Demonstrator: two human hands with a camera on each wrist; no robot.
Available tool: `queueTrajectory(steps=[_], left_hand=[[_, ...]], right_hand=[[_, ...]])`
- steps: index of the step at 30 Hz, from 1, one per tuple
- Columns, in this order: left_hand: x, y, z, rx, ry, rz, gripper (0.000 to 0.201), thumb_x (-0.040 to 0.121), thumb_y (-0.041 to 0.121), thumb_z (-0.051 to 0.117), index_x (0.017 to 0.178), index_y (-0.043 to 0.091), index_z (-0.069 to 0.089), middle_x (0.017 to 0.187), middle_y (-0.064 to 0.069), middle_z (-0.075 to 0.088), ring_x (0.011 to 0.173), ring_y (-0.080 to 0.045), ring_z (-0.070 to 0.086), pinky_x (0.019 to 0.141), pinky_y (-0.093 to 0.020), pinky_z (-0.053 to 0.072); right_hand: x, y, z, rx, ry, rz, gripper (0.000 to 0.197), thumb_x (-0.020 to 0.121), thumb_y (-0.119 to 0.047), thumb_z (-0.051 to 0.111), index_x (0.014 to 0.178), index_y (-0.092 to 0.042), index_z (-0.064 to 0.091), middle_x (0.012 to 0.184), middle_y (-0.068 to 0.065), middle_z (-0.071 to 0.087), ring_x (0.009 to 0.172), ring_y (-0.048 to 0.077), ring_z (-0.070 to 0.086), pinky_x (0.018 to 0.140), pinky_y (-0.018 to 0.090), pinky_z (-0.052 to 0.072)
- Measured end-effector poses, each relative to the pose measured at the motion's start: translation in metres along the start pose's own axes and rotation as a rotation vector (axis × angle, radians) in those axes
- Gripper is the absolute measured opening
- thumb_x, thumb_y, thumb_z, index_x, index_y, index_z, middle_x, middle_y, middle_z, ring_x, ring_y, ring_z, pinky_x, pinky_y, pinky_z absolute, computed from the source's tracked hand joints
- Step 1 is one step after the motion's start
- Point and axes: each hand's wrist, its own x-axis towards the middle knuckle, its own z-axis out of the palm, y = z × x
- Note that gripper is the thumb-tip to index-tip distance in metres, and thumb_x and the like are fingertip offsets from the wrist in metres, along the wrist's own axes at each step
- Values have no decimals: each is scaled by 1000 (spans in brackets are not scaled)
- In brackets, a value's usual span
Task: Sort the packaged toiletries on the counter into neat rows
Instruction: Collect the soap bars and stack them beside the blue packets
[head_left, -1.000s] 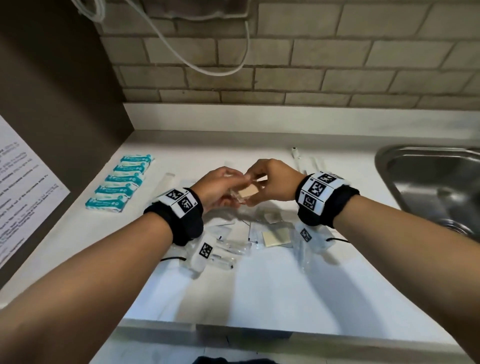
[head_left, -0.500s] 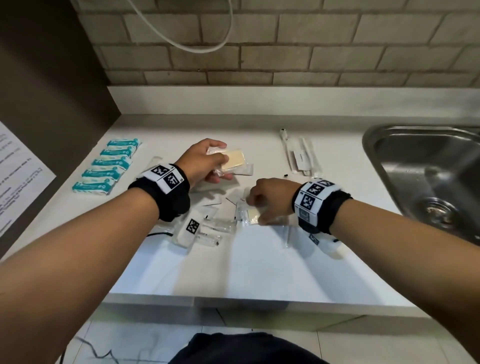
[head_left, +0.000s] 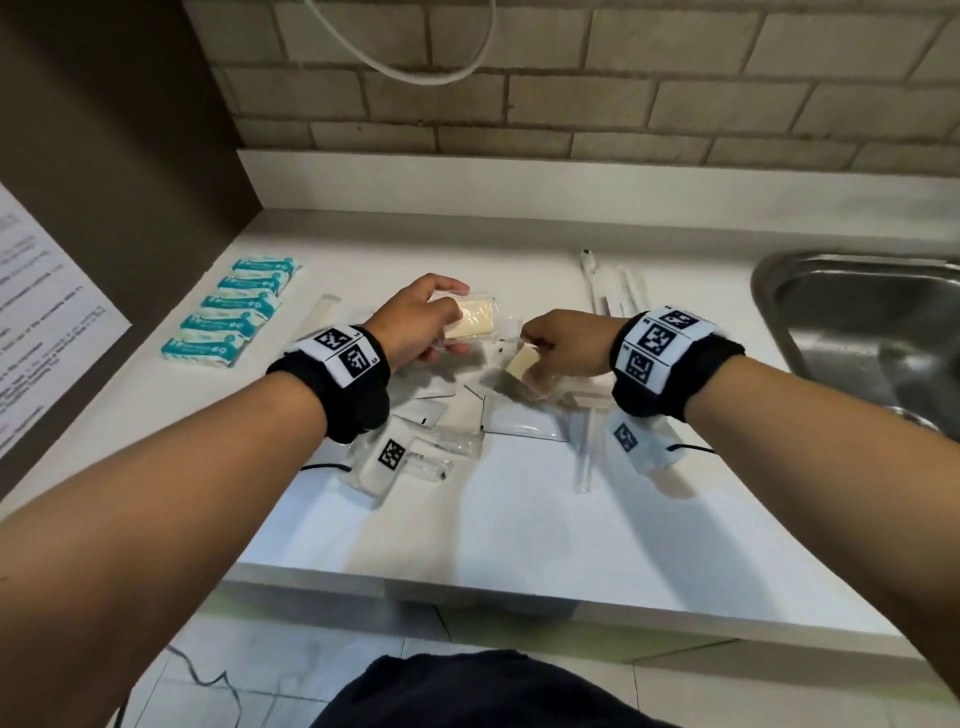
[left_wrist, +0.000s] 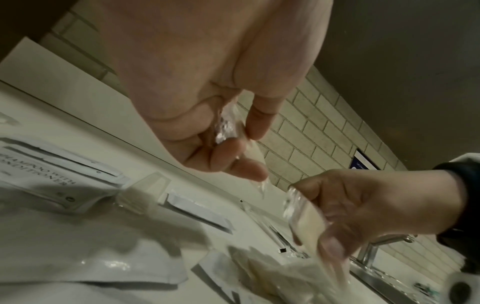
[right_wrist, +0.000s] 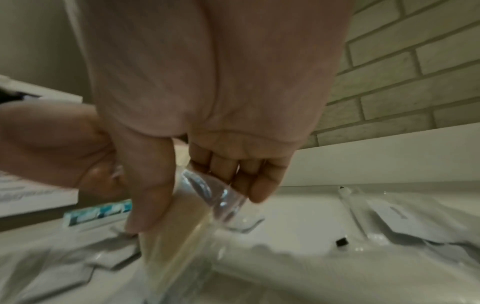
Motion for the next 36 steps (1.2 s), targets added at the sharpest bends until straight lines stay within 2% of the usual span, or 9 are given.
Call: queueTrajectory(steps=[1, 5, 10, 13, 18, 23, 29, 32, 36], left_hand=[[0, -1, -2, 2, 6, -1, 30, 93, 9, 47, 115, 26, 58, 107, -6, 60, 69, -21, 70, 42, -21, 40], [0, -2, -10, -14, 25, -22, 30, 92, 9, 46, 113, 28, 58, 107, -9, 63, 69, -22, 69, 41, -21, 37], [1, -2, -11, 0, 15, -26, 30, 93, 9, 46, 115, 25, 58, 102, -6, 63, 73, -25, 69, 45, -24, 38], [2, -2, -11, 7, 8, -23, 30, 93, 10, 46, 117, 25, 58, 101, -5, 62, 75, -26, 70, 47, -25, 37], [5, -3, -10, 13, 9, -35, 30, 94, 9, 46, 117, 24, 58, 102, -4, 62, 72, -25, 69, 48, -26, 35], [7, -1, -6, 29, -12, -45, 30, 95, 10, 47, 119, 24, 57, 104, -3, 62, 68, -20, 70, 42, -23, 36], [11, -2, -9, 38, -5, -41, 30, 92, 11, 47, 115, 26, 59, 109, -7, 62, 73, -23, 68, 45, -24, 38], [14, -8, -13, 40, 13, -52, 31, 92, 8, 46, 114, 23, 59, 102, -9, 61, 71, -28, 68, 47, -25, 40], [15, -14, -16, -17, -6, -80, 31, 92, 9, 43, 112, 22, 62, 79, -16, 53, 63, -30, 58, 50, -28, 32]], right_hand=[[0, 1, -4, -29, 8, 12, 7, 84, -17, 65, 87, -18, 59, 87, -2, 59, 80, 19, 53, 65, 28, 40], [8, -6, -11, -85, 59, 74, 30, 90, -18, 53, 119, -8, 57, 117, 8, 60, 92, 21, 52, 75, 29, 40], [15, -10, 10, -60, 69, 195, 43, 67, -41, 72, 101, -21, 56, 95, -5, 62, 84, 18, 60, 71, 30, 50], [12, -7, 17, -56, 126, 234, 31, 60, -38, 68, 83, -19, 62, 80, 1, 69, 71, 20, 65, 66, 36, 59], [17, -3, 13, -81, 30, 241, 33, 49, -47, 72, 68, -20, 67, 69, -2, 72, 69, 20, 70, 72, 38, 61], [17, -5, 17, -74, -4, 181, 33, 63, -32, 81, 87, -13, 69, 85, 5, 73, 75, 20, 68, 76, 35, 58], [23, -6, 0, 1, 78, 105, 33, 72, -25, 76, 100, -18, 60, 90, -4, 60, 86, 18, 58, 73, 28, 49], [18, -9, -24, 99, 212, -5, 18, 76, -20, 75, 84, -21, 59, 75, -7, 57, 70, 8, 56, 62, 24, 40], [12, -27, -47, 225, 242, -157, 23, 73, -15, 78, 68, -25, 59, 58, -8, 57, 38, 0, 49, 42, 12, 38]])
